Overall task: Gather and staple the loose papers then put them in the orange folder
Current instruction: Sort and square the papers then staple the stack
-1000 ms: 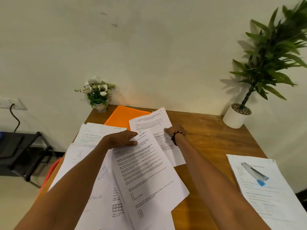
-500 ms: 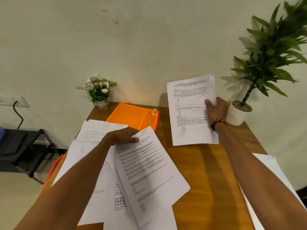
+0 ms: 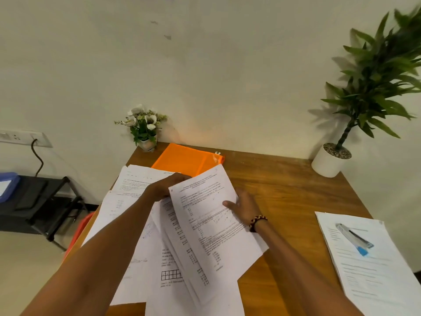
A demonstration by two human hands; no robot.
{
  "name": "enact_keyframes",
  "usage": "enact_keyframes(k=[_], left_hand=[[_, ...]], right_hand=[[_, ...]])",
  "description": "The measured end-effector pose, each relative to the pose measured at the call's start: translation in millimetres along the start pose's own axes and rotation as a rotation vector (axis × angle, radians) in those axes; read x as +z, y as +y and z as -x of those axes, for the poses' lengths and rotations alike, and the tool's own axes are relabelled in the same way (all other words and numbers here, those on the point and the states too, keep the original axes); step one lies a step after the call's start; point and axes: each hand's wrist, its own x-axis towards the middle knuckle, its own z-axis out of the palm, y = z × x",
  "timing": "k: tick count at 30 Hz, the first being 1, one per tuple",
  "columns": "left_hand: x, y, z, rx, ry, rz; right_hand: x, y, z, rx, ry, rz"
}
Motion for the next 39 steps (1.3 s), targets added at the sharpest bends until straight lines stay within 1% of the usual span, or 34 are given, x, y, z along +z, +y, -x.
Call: enact_keyframes(k=[5, 9, 12, 14, 16, 19, 21, 24, 28, 30, 33, 36, 39], left_hand=[[2.7, 5.8, -11.9, -0.047, 0.012, -0.096], [13.9, 23.5, -17.6, -0.127, 0.017, 0.012], [15.4, 33.8, -20.8, -0.197, 0.040, 0.082], [15.0, 42.2, -21.7, -0.242, 0.030, 0.038], [15.2, 48.2, -23.0, -0.259, 0.009, 0.009], [20.0, 54.6, -19.0, -0.191, -0.052, -0.243], [25.0, 56.1, -14.9, -0.179, -0.009, -0.338], [31.3, 52.5, -8.3, -0.198, 0.073, -0.326], [27.2, 42.5, 11.3, -0.229, 0.068, -0.343], [22.6, 38.3, 22.9, -0.238, 0.063, -0.346], [13.6, 35.2, 40.8, -0.278, 0.074, -0.347], [0.9, 25.2, 57.9, -0.300, 0.080, -0.317], [-10.2, 15.2, 74.4, -0.343, 0.111, -0.318]], right_hand=[[-4.2, -12.1, 12.2, 0.017, -0.073, -0.127], [-0.1, -10.8, 14.2, 0.003, -0.070, -0.164], [-1.9, -7.4, 13.4, 0.058, -0.089, -0.293], [-3.6, -10.6, 14.1, 0.064, -0.098, -0.352], [-3.4, -9.6, 12.7, 0.073, -0.062, -0.346], [-4.5, -9.1, 12.2, 0.097, -0.012, -0.332], [-6.0, -11.1, 12.2, 0.121, -0.023, -0.355], [-10.6, -18.1, 18.2, 0.129, -0.081, -0.372], [-7.2, -22.3, 22.3, 0.087, -0.224, -0.330], [1.6, -24.1, 20.5, 0.047, -0.238, -0.271], [19.2, -25.2, 10.7, 0.003, -0.203, -0.206], [31.7, -39.5, 1.3, -0.058, -0.111, -0.166], [39.6, -51.9, -11.0, -0.029, -0.006, -0.157]])
